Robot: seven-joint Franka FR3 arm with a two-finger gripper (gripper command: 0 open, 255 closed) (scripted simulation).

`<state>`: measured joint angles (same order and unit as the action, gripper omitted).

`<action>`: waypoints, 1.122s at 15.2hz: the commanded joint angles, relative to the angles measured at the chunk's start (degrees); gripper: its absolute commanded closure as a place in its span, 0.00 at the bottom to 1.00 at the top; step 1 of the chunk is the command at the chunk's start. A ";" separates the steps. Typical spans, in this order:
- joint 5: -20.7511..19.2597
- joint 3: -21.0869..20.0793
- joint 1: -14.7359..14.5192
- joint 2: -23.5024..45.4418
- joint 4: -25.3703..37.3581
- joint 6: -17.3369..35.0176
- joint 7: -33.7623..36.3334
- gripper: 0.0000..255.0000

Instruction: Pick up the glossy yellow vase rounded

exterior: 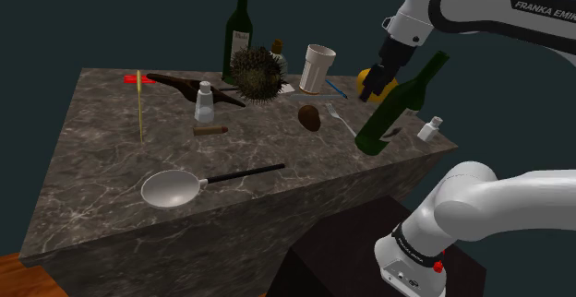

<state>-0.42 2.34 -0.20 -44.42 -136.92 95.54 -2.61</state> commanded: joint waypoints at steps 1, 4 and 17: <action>0.00 0.00 0.00 0.00 0.00 0.00 0.00 0.00; -2.15 3.65 1.21 2.76 2.69 -0.01 -4.12 0.00; -6.07 18.67 3.81 20.23 20.88 -0.48 -22.14 0.00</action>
<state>-6.58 20.07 3.60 -25.75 -117.90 95.38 -23.45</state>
